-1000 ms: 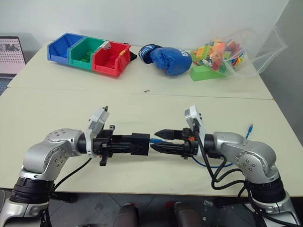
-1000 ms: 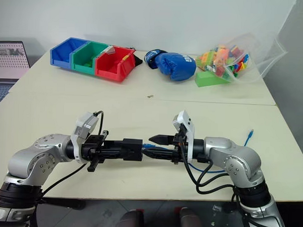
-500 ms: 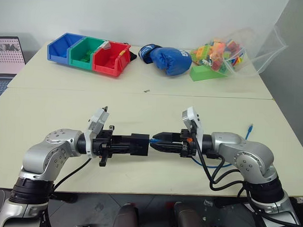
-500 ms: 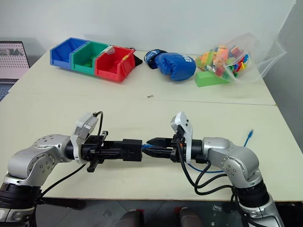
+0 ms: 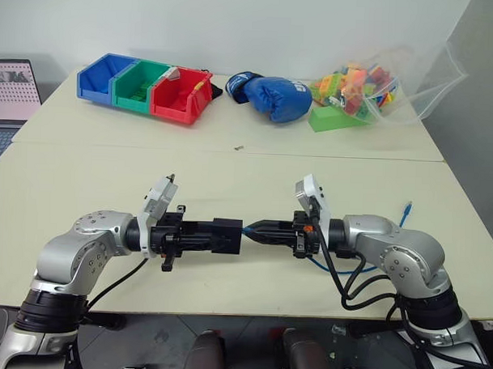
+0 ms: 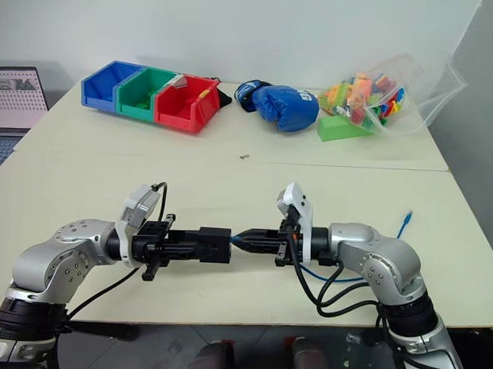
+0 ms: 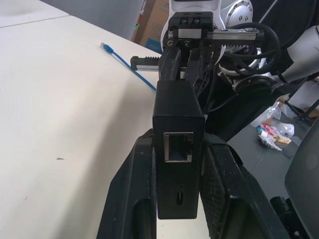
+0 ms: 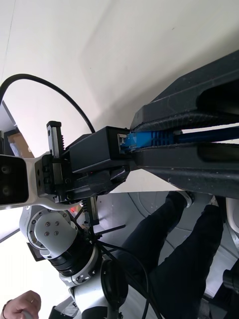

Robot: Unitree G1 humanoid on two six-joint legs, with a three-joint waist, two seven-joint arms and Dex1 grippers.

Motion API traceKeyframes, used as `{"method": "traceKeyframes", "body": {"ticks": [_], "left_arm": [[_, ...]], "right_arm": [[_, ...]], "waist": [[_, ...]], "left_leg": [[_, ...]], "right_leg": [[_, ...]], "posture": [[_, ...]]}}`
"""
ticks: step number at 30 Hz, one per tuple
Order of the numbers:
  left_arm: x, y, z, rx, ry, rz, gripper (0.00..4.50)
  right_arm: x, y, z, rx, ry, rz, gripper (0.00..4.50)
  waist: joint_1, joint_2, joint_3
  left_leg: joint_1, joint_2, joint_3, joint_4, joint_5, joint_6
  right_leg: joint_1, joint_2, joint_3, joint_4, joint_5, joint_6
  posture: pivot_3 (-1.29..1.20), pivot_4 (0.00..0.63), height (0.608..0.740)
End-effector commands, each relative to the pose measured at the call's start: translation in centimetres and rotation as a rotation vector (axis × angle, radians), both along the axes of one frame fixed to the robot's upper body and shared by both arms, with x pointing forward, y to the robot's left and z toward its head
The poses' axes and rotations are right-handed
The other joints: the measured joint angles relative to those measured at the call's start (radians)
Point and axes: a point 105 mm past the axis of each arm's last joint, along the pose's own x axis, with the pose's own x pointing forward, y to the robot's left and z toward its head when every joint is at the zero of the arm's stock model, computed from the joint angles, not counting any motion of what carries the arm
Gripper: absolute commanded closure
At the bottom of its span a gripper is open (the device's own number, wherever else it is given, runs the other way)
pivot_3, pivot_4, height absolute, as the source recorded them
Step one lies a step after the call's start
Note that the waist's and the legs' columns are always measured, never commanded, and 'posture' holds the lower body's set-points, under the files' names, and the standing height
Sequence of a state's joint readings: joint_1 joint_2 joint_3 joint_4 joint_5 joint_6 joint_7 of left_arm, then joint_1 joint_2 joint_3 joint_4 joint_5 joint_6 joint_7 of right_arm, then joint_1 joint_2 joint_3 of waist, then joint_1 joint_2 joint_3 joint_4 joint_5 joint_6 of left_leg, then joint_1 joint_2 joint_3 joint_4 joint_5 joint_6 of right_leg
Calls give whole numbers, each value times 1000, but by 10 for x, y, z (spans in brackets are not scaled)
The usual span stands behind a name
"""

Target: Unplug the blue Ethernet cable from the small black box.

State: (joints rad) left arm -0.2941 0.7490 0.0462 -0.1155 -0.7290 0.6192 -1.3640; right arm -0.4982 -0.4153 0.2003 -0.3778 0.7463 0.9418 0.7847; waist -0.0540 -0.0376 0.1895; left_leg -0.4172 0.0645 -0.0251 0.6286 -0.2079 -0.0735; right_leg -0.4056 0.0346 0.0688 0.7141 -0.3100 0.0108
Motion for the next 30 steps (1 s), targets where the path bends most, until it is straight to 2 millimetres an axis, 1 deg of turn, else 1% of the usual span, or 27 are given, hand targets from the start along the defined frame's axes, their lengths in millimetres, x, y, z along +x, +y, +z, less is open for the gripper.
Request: {"method": "traceKeyframes", "body": {"ticks": [1, 7, 10, 12, 13, 16, 17, 18, 20, 22, 23, 25, 27, 29, 30], "left_arm": [[-2, 2, 11, -12, -46, -4, 3720], [5, 20, 7, 23, -46, 71, 3720], [8, 25, 6, 27, -51, 100, 3720], [10, 28, 6, 29, -54, 122, 3720], [11, 29, 6, 27, -55, 135, 3720], [15, 32, 7, 21, -57, 183, 3720], [16, 32, 7, 18, -57, 191, 3720], [17, 32, 6, 17, -60, 209, 3720], [20, 31, 4, 14, -67, 239, 3720], [24, 29, 4, 6, -83, 266, 3720], [27, 27, 5, 2, -90, 279, 3720], [31, 25, 5, -1, -108, 306, 3720], [36, 25, 5, 0, -120, 333, 3720], [43, 26, 5, 4, -141, 384, 3720], [48, 28, 5, 11, -162, 423, 3720]], "right_arm": [[4, -6, 2, -15, -31, -15, 4438], [11, -31, -7, -57, -3, -71, 4453], [13, -41, -8, -71, -1, -100, 4467], [19, -47, -8, -74, -9, -141, 4467], [26, -50, -9, -79, -29, -183, 4467], [63, -61, -9, -105, -140, -401, 4467], [72, -63, -9, -109, -166, -453, 4467], [90, -70, -11, -141, -212, -567, 4467], [128, -90, -15, -237, -331, -818, 4467], [152, -104, -17, -292, -393, -977, 4467], [163, -110, -21, -311, -395, -1054, 4467], [175, -113, -27, -335, -392, -1124, 4467], [179, -111, -32, -333, -375, -1128, 4467], [178, -109, -32, -293, -355, -1108, 3758], [177, -109, -30, -272, -354, -1098, 3659]], "waist": [[0, 0, 0], [1, 0, 0], [1, 0, 0], [0, 0, 0], [0, 0, 0], [-1, 0, 0], [-2, 0, 0], [-3, 0, 0], [-5, 1, 0], [-3, 0, 0], [-3, 0, 0], [-3, 0, 0], [-3, 0, 0], [-1, 0, 0], [0, 1, 1]], "left_leg": [[0, 0, 0, 0, 0, 0], [0, 0, 0, 0, 0, 0], [0, 0, 0, 0, 0, 0], [0, 0, 0, 0, 0, 0], [0, 0, 0, 0, 0, 0], [0, 0, 0, 0, 0, 0], [0, 0, 1, 0, 0, 0], [0, 0, 1, 0, 0, 0], [0, 0, 1, 0, 0, 0], [0, 0, 2, 0, 0, 0], [-1, 0, 2, 0, 0, 0], [-1, 0, 3, -1, 0, 0], [-1, 0, 2, -1, 0, 0], [-1, 0, 2, -1, 0, 0], [-2, 0, 2, -1, 0, 0]], "right_leg": [[0, 0, 0, 0, 0, 0], [0, 0, 0, -1, 0, 0], [0, 0, 0, -1, 0, 0], [0, 0, 0, -1, 0, 0], [0, 0, 0, -1, 0, 0], [0, 0, 0, -1, 0, 0], [0, 0, 0, -1, 0, 0], [0, 0, 0, -1, 0, 0], [-1, 0, 1, 0, 0, 0], [-1, 0, 1, 0, 0, 1], [-1, 0, 1, -1, 1, 0], [-1, 0, 2, -1, 2, -2], [-2, 0, 2, -1, 3, -3], [-2, 0, 3, -1, 3, -5], [-2, -1, 2, -1, 3, -5]], "posture": [[0, 150, 740], [0, 150, 740], [0, 150, 740], [0, 150, 740], [0, 150, 740], [0, 150, 740], [0, 150, 740], [0, 150, 740], [0, 150, 740], [0, 150, 740], [0, 150, 740], [0, 150, 740], [0, 150, 740], [0, 150, 740], [0, 150, 740]]}}
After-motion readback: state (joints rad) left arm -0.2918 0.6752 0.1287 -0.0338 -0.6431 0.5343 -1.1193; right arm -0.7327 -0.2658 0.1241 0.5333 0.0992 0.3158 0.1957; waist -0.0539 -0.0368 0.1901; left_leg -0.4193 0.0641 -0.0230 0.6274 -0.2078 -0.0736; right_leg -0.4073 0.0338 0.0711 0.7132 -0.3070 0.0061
